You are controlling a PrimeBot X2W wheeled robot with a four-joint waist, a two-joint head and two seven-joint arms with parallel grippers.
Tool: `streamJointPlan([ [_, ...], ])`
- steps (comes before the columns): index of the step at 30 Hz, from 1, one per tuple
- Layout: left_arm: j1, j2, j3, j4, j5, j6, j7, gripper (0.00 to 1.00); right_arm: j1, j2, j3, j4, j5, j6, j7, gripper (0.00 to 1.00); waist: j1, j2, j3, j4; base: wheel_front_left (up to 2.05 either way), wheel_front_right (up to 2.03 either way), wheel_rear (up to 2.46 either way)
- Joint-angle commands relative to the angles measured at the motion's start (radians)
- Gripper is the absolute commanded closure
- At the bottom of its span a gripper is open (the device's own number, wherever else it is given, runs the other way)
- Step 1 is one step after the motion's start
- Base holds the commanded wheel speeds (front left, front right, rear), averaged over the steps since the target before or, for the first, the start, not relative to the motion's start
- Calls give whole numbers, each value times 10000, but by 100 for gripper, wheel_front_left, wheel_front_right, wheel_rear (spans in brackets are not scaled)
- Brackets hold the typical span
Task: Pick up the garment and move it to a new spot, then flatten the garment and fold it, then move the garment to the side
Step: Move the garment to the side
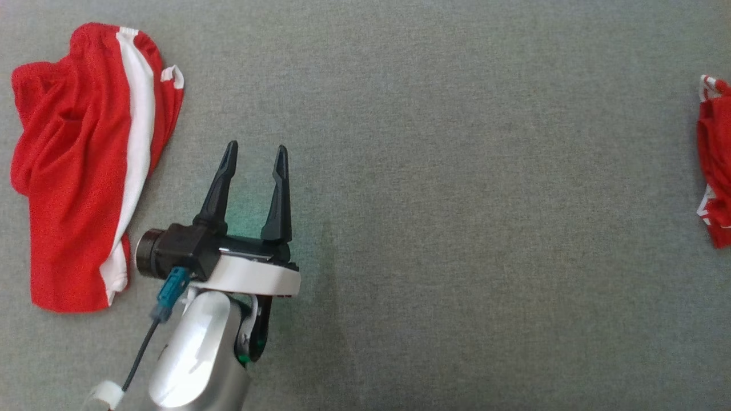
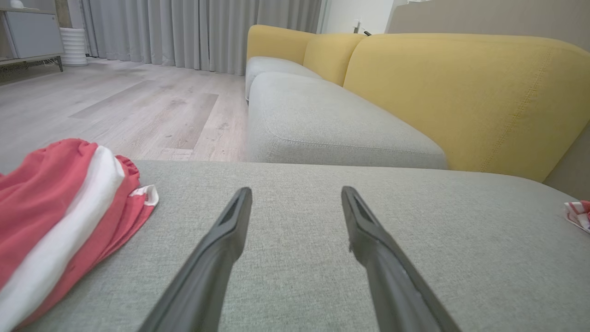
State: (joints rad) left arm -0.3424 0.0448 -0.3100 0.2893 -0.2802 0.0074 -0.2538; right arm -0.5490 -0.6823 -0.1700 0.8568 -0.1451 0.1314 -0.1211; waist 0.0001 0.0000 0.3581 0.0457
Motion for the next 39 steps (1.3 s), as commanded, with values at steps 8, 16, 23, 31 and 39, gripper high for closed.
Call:
streamJointPlan([
  [8,-58,54,356,-164,-45,32,-80,0,-277,402,-321,-545,-275,-7,-306,0,-1,0,-806,-92,0,0,0],
  [16,435,54,454,-121,-60,148,-80,0,-83,1703,343,-2085,437,-7,-436,0,-1,0,-2150,-152,0,0,0],
  [23,794,54,663,-119,115,150,-80,0,674,3106,865,-4343,1658,-7,303,0,-1,0,-2838,-86,0,0,0],
  [31,1265,54,859,-76,349,84,-80,0,2362,5234,973,-6819,2583,-7,498,0,-1,0,-3206,-109,0,0,0],
  [39,1761,54,729,76,382,296,-80,0,3942,6247,1147,-6199,2607,-7,-853,0,-1,0,-3363,-27,0,0,0],
])
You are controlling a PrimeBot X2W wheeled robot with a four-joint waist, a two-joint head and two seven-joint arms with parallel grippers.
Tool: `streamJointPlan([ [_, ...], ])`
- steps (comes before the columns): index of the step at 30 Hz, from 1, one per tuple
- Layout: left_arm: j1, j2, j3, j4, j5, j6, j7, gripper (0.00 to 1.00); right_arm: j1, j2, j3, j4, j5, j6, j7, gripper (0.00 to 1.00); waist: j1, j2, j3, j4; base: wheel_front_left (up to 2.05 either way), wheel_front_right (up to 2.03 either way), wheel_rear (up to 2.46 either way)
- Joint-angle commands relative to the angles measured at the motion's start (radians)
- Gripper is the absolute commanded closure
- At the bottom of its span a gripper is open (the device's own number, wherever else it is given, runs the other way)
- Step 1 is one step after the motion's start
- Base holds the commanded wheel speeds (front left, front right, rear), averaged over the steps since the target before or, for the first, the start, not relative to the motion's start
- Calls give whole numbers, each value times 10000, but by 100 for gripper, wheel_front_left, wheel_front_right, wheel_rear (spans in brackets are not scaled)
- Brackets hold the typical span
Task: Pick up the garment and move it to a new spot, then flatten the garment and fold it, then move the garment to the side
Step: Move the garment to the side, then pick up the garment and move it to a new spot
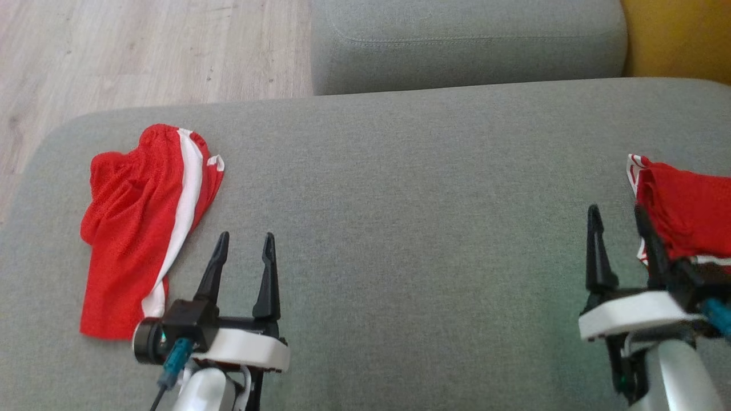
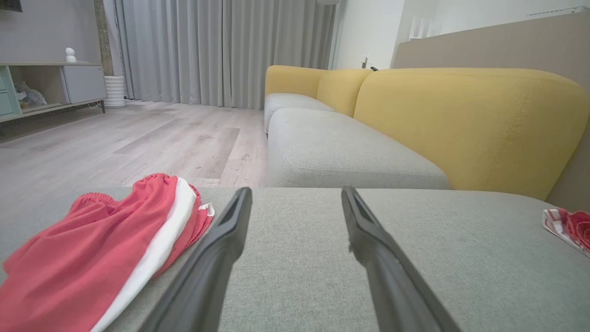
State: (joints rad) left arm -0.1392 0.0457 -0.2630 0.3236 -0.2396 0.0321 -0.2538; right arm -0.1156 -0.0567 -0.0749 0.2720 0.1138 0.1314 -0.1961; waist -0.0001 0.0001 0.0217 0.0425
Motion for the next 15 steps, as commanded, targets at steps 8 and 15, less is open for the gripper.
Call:
streamJointPlan([
  [8,-150,45,195,-366,-185,210,-80,0,39,61,649,256,350,-7,-576,0,1,-1,6,17,0,0,0],
  [15,-155,45,154,-390,-246,233,-80,0,-56,63,652,353,386,-7,-629,0,1,-1,-52,114,0,0,0],
])
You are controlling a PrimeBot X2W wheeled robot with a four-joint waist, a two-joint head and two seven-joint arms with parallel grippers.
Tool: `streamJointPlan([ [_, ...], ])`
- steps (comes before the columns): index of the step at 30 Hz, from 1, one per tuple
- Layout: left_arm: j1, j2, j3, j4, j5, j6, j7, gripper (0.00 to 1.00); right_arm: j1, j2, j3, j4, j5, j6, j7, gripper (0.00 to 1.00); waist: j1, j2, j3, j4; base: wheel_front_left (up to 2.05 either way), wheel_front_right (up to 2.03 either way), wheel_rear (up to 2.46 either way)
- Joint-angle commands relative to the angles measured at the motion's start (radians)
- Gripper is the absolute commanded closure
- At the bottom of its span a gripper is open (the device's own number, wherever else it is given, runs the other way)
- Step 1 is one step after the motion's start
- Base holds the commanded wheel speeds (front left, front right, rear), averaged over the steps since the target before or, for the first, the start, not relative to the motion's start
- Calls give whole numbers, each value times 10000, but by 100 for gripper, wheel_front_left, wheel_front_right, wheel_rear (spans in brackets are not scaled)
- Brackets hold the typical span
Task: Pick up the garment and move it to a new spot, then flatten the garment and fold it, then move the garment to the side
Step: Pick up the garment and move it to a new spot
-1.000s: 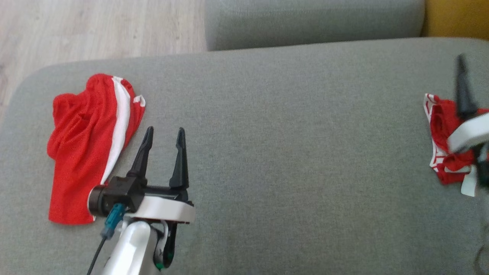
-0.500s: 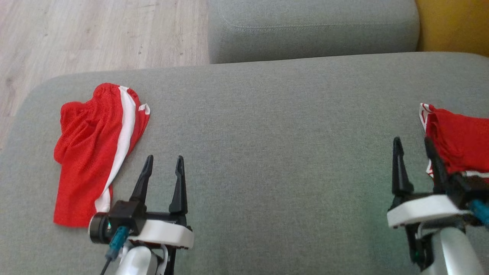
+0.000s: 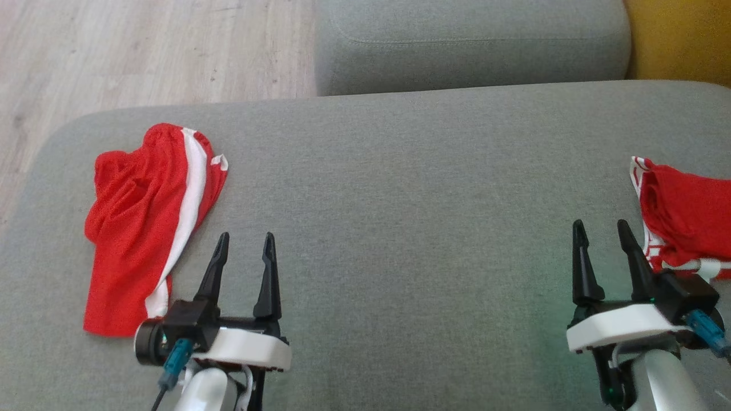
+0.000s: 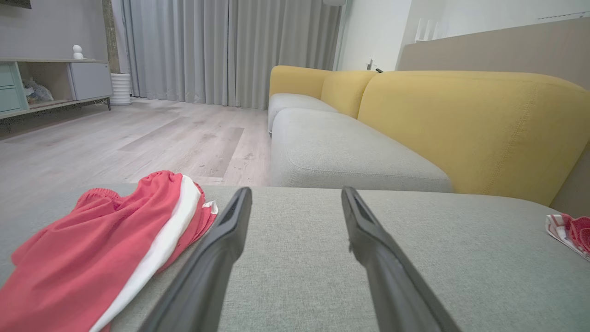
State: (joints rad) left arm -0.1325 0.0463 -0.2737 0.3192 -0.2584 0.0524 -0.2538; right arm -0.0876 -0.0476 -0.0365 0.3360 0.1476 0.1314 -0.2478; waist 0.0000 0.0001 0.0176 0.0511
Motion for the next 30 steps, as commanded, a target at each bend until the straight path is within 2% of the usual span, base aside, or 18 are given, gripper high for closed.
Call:
streamJointPlan([
  [1,-214,39,269,-339,-54,23,-80,0,-315,-27,344,-293,85,-7,-119,0,0,-1,-30,120,0,0,0],
  [9,-200,39,308,-343,-56,58,-80,0,-122,-27,733,-351,72,-7,-133,0,0,-1,-129,790,0,0,0],
  [30,116,39,673,-250,289,-79,-80,0,222,-26,1937,-384,370,-7,-138,0,0,-1,-493,3518,0,0,0],
])
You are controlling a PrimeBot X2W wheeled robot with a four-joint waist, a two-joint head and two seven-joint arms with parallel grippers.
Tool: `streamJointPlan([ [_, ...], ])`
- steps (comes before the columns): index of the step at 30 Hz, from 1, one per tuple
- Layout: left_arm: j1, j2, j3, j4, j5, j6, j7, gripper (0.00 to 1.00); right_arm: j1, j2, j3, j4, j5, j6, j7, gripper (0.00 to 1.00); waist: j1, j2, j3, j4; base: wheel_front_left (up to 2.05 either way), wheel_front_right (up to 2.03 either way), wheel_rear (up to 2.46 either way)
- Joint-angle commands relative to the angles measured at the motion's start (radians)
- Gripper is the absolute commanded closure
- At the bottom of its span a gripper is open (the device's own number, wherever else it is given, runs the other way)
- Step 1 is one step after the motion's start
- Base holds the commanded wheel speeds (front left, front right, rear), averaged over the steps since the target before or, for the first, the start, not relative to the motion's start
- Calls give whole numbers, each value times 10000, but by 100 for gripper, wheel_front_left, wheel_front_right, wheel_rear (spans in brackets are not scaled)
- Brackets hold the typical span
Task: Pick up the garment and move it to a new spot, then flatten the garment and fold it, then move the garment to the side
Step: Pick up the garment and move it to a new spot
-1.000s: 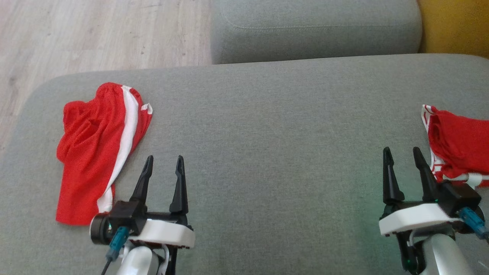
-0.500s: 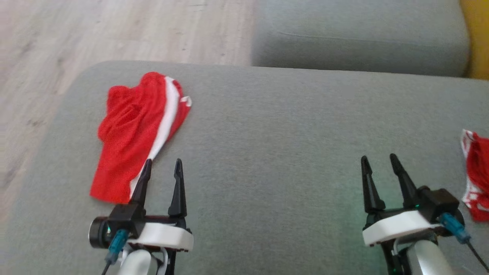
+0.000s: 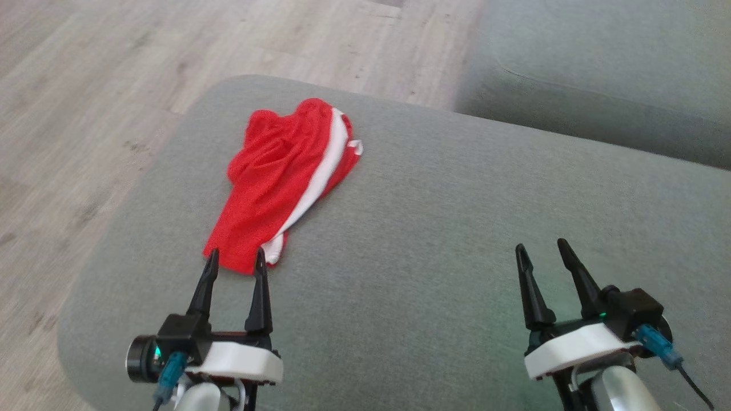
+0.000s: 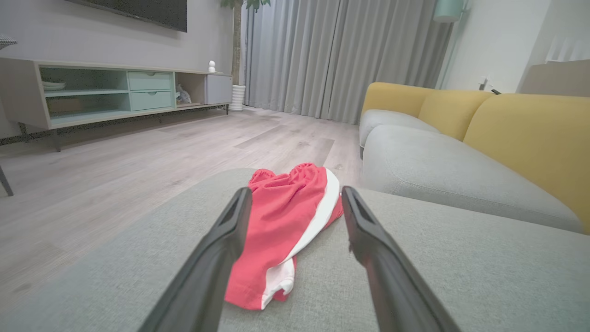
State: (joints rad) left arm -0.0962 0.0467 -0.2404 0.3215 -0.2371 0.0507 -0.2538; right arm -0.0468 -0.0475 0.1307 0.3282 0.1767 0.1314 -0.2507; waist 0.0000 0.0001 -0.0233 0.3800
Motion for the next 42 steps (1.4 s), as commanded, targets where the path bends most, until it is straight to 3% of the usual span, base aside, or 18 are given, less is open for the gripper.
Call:
streamJointPlan([
  [1,-235,35,338,-271,90,-71,-80,0,-165,-28,292,-306,95,-7,-110,0,0,-1,-92,322,0,0,0],
  [8,-213,35,434,-282,185,-132,-80,0,-49,-28,368,-326,177,-7,-110,0,0,-1,-95,692,0,0,0],
  [15,-599,103,446,138,489,-455,-80,0,-198,-28,345,-310,37,-7,-110,0,0,-1,352,425,0,0,0],
  [19,-1532,357,271,1103,705,-728,95,0,-380,-28,168,-296,-195,-7,-110,0,0,-1,863,153,0,0,0],
  [31,-4835,1194,-710,4449,710,-1740,2405,0,-1055,-28,-49,-282,-773,-7,-106,0,0,-1,2286,-692,0,0,0],
  [37,-5817,1669,-1414,5725,631,-1807,2894,0,-1248,-28,-14,-332,-847,-7,-107,0,0,-1,2705,-1094,0,0,0],
  [42,-6469,1804,-1307,6647,469,-1696,2776,0,-1364,-28,14,-364,-873,-7,-108,0,0,-1,3007,-1326,0,0,0],
])
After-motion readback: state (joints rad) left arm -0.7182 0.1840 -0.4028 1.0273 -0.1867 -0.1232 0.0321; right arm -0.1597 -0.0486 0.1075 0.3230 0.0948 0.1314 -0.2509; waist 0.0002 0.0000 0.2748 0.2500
